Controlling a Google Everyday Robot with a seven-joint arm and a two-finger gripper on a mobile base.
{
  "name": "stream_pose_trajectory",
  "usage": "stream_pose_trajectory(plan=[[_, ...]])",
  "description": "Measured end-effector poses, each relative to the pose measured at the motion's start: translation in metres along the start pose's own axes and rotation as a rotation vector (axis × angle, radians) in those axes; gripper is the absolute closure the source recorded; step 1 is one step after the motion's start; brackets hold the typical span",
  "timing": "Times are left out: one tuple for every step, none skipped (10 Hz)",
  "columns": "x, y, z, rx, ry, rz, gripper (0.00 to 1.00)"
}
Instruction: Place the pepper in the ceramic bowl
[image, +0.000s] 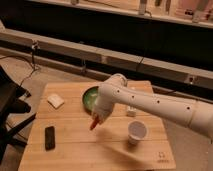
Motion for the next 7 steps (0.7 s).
stream_pose_trajectory(plan=[[0.004, -0.001, -0.003, 0.008, 0.000, 0.003, 1.00], [0.004, -0.002, -0.005, 0.013, 0.001, 0.003, 1.00], [0.005, -0.004, -0.009, 0.021, 0.003, 0.002, 1.00], [0.010, -0.007, -0.012, 0.033, 0.006, 0.005, 1.00], [0.013, -0.009, -0.013, 0.043, 0.008, 0.007, 1.00], [0.018, -0.014, -0.015, 0.058, 0.009, 0.007, 1.00], [0.023, -0.015, -0.018, 0.067, 0.012, 0.009, 1.00]])
